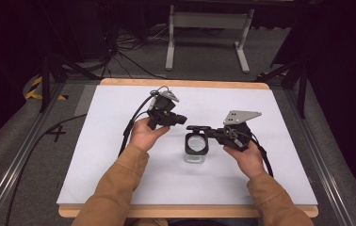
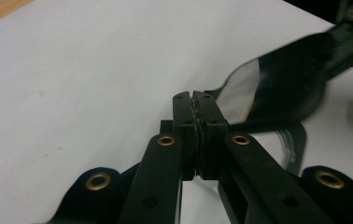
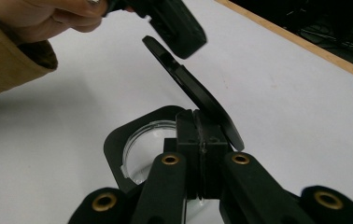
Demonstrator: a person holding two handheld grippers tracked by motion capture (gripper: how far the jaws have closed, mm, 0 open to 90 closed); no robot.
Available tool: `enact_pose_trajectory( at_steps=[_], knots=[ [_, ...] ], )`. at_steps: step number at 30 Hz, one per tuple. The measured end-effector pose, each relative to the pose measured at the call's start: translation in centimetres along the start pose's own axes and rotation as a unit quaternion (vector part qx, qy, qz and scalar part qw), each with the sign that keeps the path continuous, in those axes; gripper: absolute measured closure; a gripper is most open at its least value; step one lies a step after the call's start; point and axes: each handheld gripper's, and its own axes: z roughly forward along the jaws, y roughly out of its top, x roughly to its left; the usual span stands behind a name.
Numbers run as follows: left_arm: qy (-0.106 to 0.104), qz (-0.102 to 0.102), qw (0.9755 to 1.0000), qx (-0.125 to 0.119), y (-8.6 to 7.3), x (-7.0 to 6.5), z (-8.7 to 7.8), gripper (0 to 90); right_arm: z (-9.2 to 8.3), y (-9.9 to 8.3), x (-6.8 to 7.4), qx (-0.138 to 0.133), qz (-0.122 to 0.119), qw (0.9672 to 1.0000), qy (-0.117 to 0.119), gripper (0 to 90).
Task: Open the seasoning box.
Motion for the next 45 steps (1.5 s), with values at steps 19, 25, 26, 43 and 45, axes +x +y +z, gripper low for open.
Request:
enact_pose_trajectory(
  at_steps=[19,25,26,43,45],
  knots=[
    [-0.063,0.066,0.9948,0.045,-2.8,-4.9,1.0,89.2,0.2,1.2,-1.3,-0.021,0.009,0.9995,0.022,89.8],
    [-0.063,0.061,0.9945,0.058,-3.1,-4.7,1.9,89.3,0.3,1.2,-1.7,-0.026,0.016,0.9994,0.017,89.8],
    [-0.061,0.056,0.9945,0.064,-3.1,-4.6,2.3,89.4,0.4,1.2,-1.7,-0.029,0.017,0.9994,0.012,89.8],
    [-0.083,0.052,0.9939,0.051,-3.4,-4.5,2.6,89.8,1.1,1.0,-3.7,-0.043,0.046,0.9980,-0.010,89.9],
    [-0.083,0.052,0.9940,0.049,-3.4,-4.5,2.7,89.8,1.2,0.8,-4.1,-0.047,0.056,0.9973,-0.005,89.9]
  ],
)
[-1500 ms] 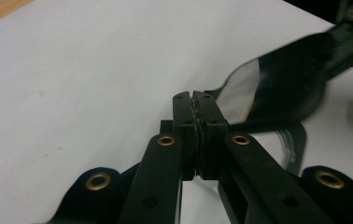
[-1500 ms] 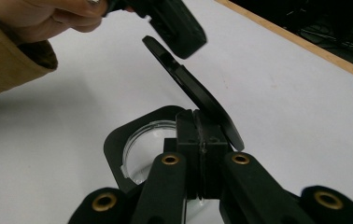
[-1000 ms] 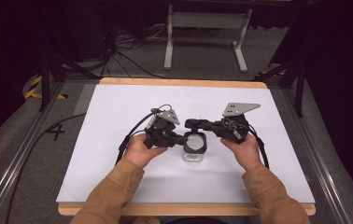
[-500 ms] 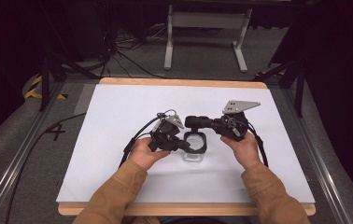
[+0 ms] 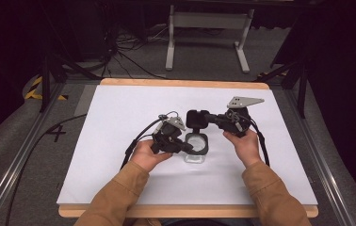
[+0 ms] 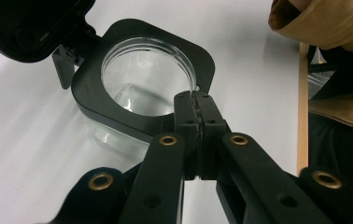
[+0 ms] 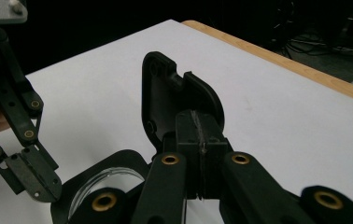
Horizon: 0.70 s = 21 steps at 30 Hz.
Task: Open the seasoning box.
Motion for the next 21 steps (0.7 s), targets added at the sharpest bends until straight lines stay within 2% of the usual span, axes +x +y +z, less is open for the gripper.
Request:
enact_pose_trajectory(
  at_steps=[5,9,13,15,18,21],
  knots=[
    [0.001,0.004,1.0000,0.001,0.2,-0.2,0.2,89.8,0.5,0.1,-0.1,-0.007,-0.009,0.9999,-0.004,89.9],
    [0.001,-0.001,1.0000,0.003,0.1,-0.2,0.1,89.8,0.6,0.0,-0.1,-0.004,-0.007,1.0000,-0.006,89.8],
    [0.010,0.004,0.9999,0.007,0.2,-0.2,0.0,89.8,0.3,0.1,0.1,0.000,-0.005,1.0000,-0.007,89.7],
    [0.021,0.007,0.9997,0.008,0.2,-0.2,-0.2,89.5,0.2,0.1,0.2,0.003,-0.006,0.9999,-0.007,89.6],
    [0.010,0.001,0.9999,-0.010,0.4,0.0,-0.9,84.9,-0.3,0.0,0.7,0.014,-0.015,0.9998,-0.006,89.4],
    [0.018,0.003,0.9997,-0.017,0.7,-0.1,-2.2,82.4,-1.1,0.2,1.1,0.012,-0.020,0.9997,-0.004,89.2]
  ],
)
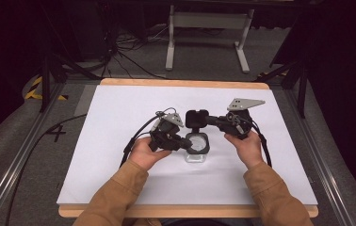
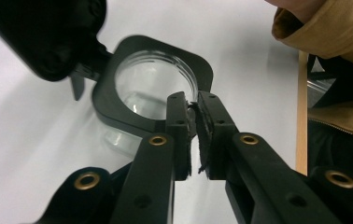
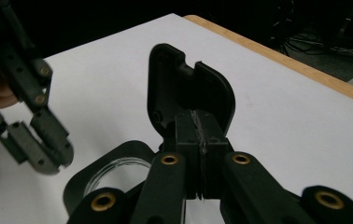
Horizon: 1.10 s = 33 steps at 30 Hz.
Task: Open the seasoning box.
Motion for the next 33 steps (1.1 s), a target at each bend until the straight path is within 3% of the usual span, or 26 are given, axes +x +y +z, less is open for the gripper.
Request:
enact_pose_trajectory(
  at_steps=[6,10,12,15,18,20,24,25,27,29,33],
  knots=[
    [0.030,0.000,0.9995,-0.011,-0.2,-0.5,-2.9,75.4,-2.9,0.2,0.2,0.000,-0.007,1.0000,-0.002,82.6],
    [0.059,-0.010,0.9981,-0.008,-1.6,-0.3,-4.8,70.9,-5.0,-0.4,-0.6,0.012,-0.001,0.9999,-0.002,71.5],
    [0.068,-0.033,0.9968,-0.023,-2.8,0.4,-6.0,67.8,-6.2,-1.1,-1.3,0.016,-0.001,0.9998,-0.007,68.7],
    [0.095,-0.056,0.9936,-0.025,-4.0,1.4,-7.2,64.1,-7.3,-1.8,-2.0,0.019,0.002,0.9996,-0.019,66.6],
    [0.109,-0.075,0.9908,-0.031,-5.2,2.7,-8.0,61.3,-8.2,-2.8,-2.9,0.032,0.007,0.9988,-0.037,65.0],
    [0.129,-0.077,0.9880,-0.036,-6.0,3.4,-8.1,61.0,-8.6,-3.6,-3.7,0.040,0.019,0.9979,-0.048,64.9],
    [0.170,-0.069,0.9827,-0.020,-7.7,5.1,-7.9,60.0,-8.7,-5.1,-5.8,0.063,0.050,0.9943,-0.070,64.2],
    [0.172,-0.071,0.9823,-0.020,-8.0,5.4,-8.0,60.1,-8.7,-5.4,-6.2,0.068,0.057,0.9934,-0.073,63.7],
    [0.162,-0.097,0.9818,-0.022,-8.7,6.3,-7.9,60.0,-8.5,-6.0,-6.8,0.081,0.065,0.9910,-0.084,62.9],
    [0.164,-0.116,0.9795,-0.013,-9.1,6.9,-7.7,59.2,-8.2,-6.7,-7.6,0.095,0.075,0.9876,-0.100,61.7],
    [0.168,-0.124,0.9779,0.003,-10.1,7.8,-6.8,57.9,-7.7,-8.2,-8.7,0.110,0.089,0.9823,-0.123,60.5]
  ],
)
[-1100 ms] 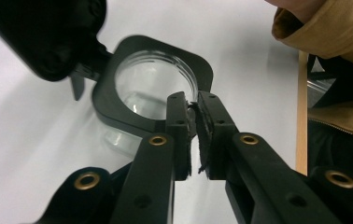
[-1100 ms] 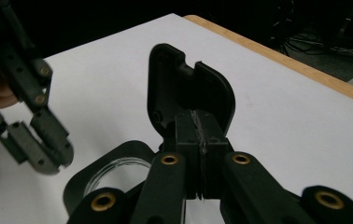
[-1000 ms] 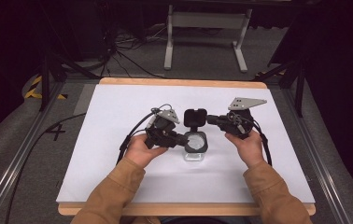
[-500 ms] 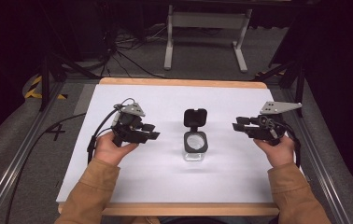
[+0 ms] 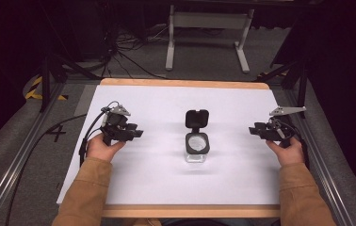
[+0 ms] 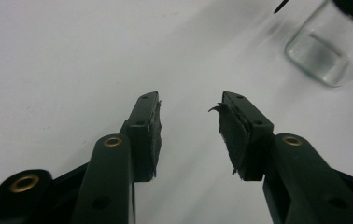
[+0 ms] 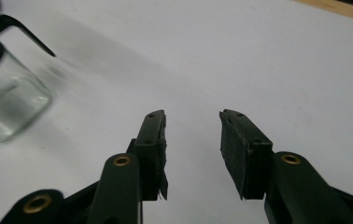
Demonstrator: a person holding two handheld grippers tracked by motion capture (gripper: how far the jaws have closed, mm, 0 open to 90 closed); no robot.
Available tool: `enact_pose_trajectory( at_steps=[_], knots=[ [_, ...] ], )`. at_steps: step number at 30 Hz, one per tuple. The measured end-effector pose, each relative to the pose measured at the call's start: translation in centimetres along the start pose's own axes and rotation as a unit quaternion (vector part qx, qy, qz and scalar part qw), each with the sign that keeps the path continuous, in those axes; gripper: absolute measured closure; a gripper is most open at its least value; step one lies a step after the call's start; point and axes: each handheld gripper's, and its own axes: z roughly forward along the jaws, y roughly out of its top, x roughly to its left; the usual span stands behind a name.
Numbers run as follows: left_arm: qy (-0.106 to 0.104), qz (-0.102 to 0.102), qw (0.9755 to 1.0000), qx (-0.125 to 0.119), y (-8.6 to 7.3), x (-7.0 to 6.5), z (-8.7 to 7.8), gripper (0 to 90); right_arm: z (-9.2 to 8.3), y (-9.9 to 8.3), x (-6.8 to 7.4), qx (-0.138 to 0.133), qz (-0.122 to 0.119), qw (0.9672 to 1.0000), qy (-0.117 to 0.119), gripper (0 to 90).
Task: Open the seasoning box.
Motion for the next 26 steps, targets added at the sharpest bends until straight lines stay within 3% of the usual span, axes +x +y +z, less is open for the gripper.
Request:
enact_pose_trajectory(
  at_steps=[5,6,12,14,16,18,20,23,25,26],
  knots=[
    [0.008,0.009,0.9996,0.026,-0.9,0.4,1.9,56.5,1.2,-1.0,-0.5,0.004,0.005,1.0000,-0.004,59.2],
    [0.004,0.009,0.9995,0.030,-1.1,0.5,2.4,56.3,1.7,-1.2,-0.2,0.002,-0.010,0.9999,-0.010,58.4],
    [-0.020,0.029,0.9991,0.025,-0.9,-0.1,2.7,55.4,2.9,-1.6,0.4,0.014,-0.027,0.9995,-0.001,56.7],
    [-0.040,0.052,0.9974,0.028,-0.8,-0.7,2.8,54.4,3.6,-1.8,0.7,0.027,-0.028,0.9992,0.001,56.8],
    [-0.055,0.058,0.9957,0.046,-0.7,-1.0,3.3,53.3,4.1,-1.7,1.1,0.034,-0.033,0.9989,0.006,56.3],
    [-0.049,0.062,0.9946,0.067,-0.7,-1.2,3.7,53.4,4.3,-1.6,1.4,0.038,-0.037,0.9986,0.009,55.1],
    [-0.053,0.060,0.9934,0.082,-0.6,-1.2,4.1,53.5,4.5,-1.6,1.6,0.043,-0.039,0.9982,0.013,54.3],
    [-0.044,0.040,0.9952,0.078,-0.4,-1.1,4.0,54.5,4.6,-1.5,1.8,0.047,-0.034,0.9982,0.014,54.3],
    [-0.052,0.020,0.9962,0.067,-0.1,-0.8,3.7,54.5,4.5,-1.3,1.9,0.040,-0.026,0.9987,0.021,54.4],
    [-0.052,0.020,0.9962,0.067,-0.1,-0.8,3.7,54.3,4.3,-1.1,1.9,0.034,-0.021,0.9989,0.024,54.6]
  ],
)
